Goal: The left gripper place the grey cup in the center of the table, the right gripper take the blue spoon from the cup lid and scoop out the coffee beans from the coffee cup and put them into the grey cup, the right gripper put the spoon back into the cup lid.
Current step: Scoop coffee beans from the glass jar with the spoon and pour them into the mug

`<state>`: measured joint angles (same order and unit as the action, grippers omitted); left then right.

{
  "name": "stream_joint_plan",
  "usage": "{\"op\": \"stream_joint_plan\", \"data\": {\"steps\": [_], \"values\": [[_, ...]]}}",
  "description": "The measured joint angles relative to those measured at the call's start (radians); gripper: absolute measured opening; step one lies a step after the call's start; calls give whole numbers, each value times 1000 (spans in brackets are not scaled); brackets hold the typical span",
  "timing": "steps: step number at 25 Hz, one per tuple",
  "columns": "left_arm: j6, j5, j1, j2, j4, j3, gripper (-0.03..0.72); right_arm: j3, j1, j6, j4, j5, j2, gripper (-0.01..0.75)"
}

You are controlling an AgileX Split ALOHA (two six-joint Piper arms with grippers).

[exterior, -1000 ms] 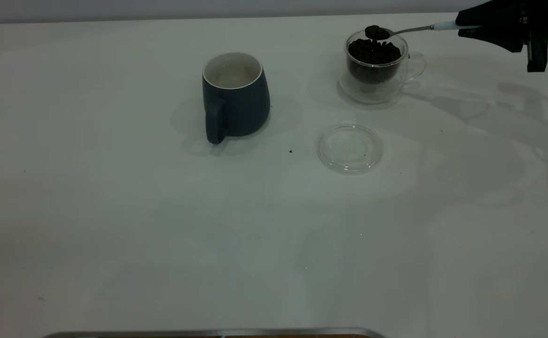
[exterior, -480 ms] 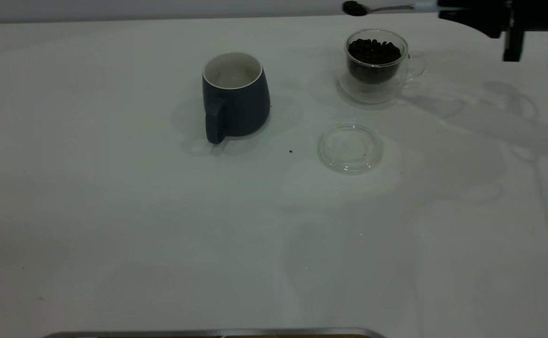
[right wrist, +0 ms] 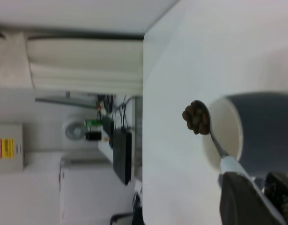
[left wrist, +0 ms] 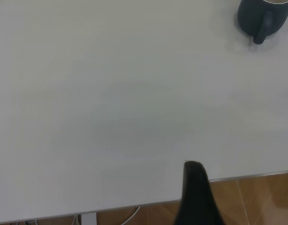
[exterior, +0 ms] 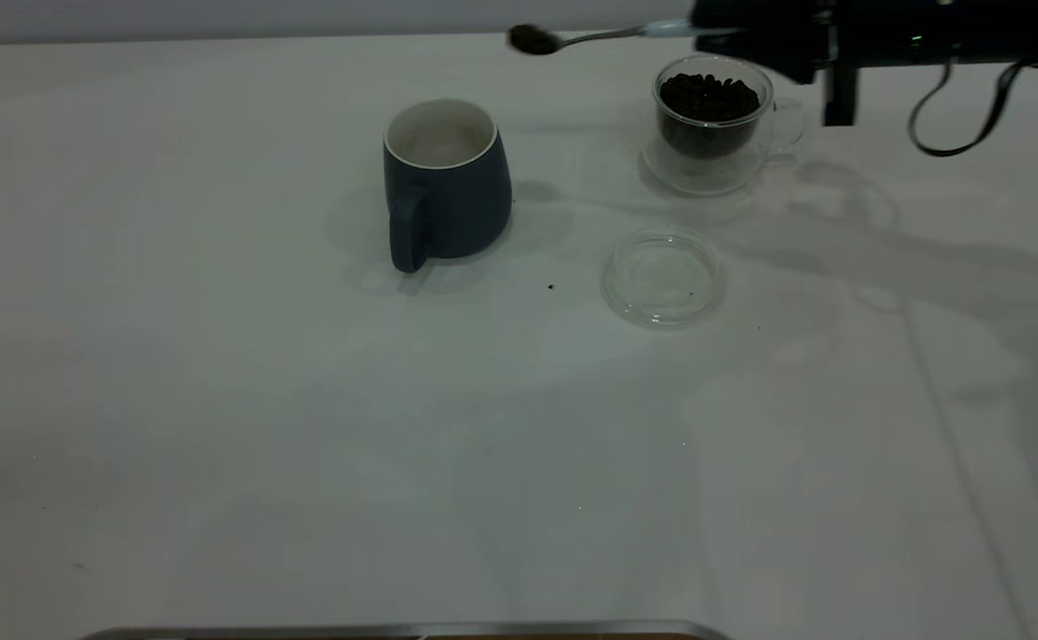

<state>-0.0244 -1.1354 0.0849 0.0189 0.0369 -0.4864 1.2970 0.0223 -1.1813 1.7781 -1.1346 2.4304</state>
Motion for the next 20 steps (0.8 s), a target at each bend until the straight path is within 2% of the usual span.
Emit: {"op": "stream_joint_plan", "data": {"steps": [5,11,16,20], "values": [[0,0,0,0,0,0,588,0,72,1,-1,28,0,108],[-1,0,0,0,0,0,588,0,129,-53,0,134,0,108],[-3,0,0,0,0,0,588,1,136,-191,0,175,0,108],[-3,0,0,0,0,0,588,28,137,-378,1,179,0,108]]}}
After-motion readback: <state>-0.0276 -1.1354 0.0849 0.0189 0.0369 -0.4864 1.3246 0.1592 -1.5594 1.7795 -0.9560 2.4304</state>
